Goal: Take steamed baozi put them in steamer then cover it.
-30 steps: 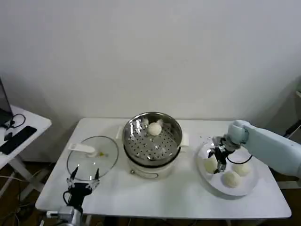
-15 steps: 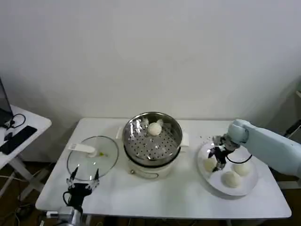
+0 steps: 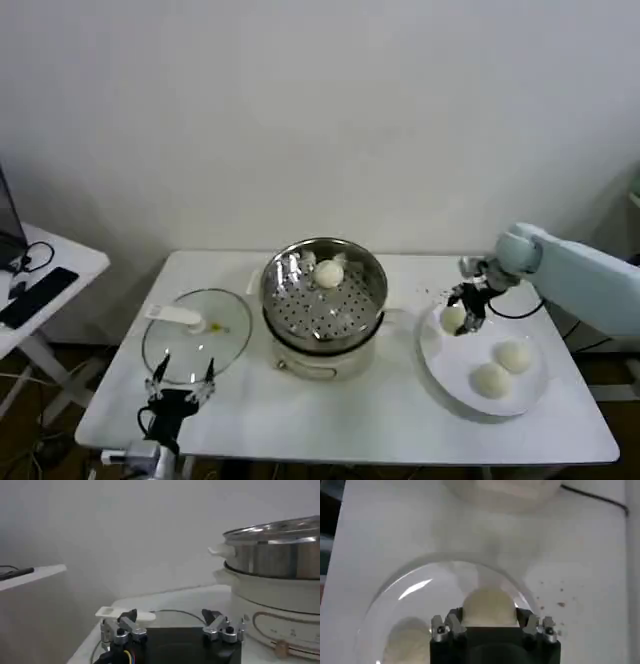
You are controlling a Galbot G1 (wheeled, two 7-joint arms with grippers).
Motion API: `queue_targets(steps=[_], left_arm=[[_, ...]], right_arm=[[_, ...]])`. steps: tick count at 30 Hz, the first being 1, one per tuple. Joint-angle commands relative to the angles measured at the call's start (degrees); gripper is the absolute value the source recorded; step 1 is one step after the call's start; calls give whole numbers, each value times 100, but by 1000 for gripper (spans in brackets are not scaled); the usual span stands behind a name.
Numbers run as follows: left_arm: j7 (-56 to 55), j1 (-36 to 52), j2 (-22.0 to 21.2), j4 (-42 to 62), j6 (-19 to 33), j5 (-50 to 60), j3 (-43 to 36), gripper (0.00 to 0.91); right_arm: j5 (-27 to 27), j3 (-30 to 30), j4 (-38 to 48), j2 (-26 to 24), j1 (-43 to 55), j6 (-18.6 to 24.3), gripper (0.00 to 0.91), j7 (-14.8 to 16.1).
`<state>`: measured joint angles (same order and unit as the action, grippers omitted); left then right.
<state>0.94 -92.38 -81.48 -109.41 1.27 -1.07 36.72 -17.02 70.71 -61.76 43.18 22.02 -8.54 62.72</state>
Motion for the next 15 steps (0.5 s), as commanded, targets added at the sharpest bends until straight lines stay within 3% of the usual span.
queue_targets(steps=[1,5,15], left_arm=[[13,5,18,-2,26,16,-47,907],[16,20,18,-21,24,19,-84,907],[41,50,-41,-122,-5,46,-127,907]], right_arm=[[-1505,1328,61,420,2171,-17,756,87],[-1955,1499,61,730,2490,-134,756,67],[-2379,1340,770,2456,2216,-247,756,11]])
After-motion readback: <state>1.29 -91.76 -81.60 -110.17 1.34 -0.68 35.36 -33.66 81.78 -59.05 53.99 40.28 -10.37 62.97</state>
